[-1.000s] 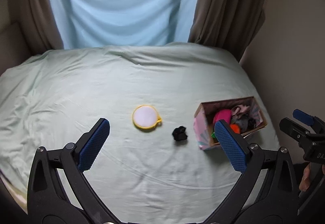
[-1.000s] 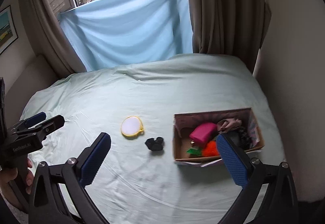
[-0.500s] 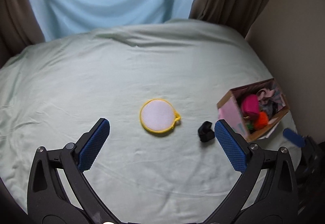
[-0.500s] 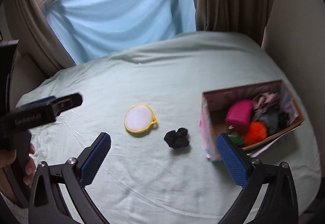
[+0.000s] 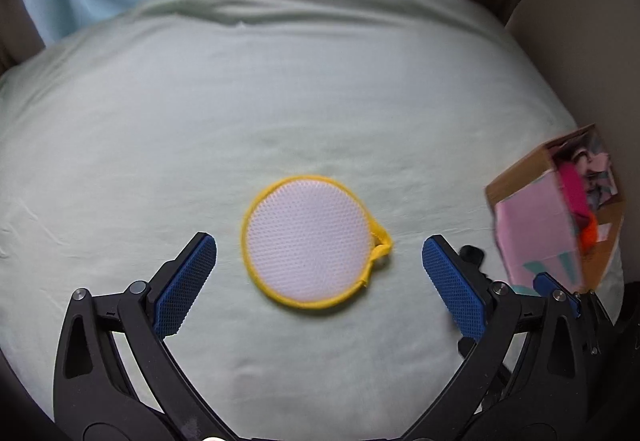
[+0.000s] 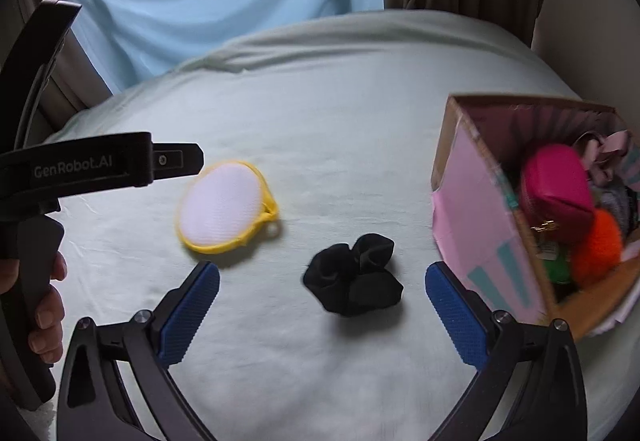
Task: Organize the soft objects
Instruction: 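Grasp the yellow-rimmed sponge with the left tool while the right tool grasps the black scrunchie, then carry the sponge with the left tool while the right tool carries the scrunchie to the box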
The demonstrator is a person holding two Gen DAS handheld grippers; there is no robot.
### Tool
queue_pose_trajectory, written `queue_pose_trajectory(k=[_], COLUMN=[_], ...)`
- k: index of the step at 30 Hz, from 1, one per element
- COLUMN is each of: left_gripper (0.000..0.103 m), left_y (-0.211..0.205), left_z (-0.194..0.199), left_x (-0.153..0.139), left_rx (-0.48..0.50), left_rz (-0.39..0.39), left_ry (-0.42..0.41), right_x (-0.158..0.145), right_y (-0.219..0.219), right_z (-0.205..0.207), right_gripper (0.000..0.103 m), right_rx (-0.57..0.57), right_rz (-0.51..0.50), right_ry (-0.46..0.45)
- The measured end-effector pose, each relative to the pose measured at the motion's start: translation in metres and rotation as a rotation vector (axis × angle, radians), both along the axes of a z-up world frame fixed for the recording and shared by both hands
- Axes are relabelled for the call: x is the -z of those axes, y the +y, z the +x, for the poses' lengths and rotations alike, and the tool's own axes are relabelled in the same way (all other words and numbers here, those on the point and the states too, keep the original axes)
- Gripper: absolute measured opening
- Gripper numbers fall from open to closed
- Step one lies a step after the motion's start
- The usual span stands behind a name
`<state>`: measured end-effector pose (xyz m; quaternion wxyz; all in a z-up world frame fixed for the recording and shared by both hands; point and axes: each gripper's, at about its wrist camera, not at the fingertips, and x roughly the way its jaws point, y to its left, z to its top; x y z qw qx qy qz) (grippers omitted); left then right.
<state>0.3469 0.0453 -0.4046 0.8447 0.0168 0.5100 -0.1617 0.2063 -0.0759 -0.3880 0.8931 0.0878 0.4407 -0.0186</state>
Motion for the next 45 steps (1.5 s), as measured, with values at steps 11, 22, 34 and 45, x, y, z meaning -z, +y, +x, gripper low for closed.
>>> queue_pose_trajectory(k=[11,22,34,45], left_gripper=[0.100,0.081,0.034,0.034], left_y=[-0.019,-0.020,-0.008,-0.004], left_z=[0.031,0.035,0.031,-0.018], left_x=[0.069,0.077,0.060,-0.026], left_rx=[-0.013,-0.009,-0.022,-0.038], left_rz=[0.063,0.105,0.121,0.069], left_ry=[0.061,0.052,0.054,-0.010], right_x=[0.054,0.062,0.050,-0.021], right_y=[-0.014,-0.021,-0.018,-0.012], right_z=[0.028,0.040,0.050,0.021], right_gripper=[0.073,0.044,0.024,0.024], right_rx=[-0.042,-0.057,-0.042,-0.042], right_rz=[0.028,-0.010,-0.001,0.019], right_ry=[0.102,0.119,0.120,0.042])
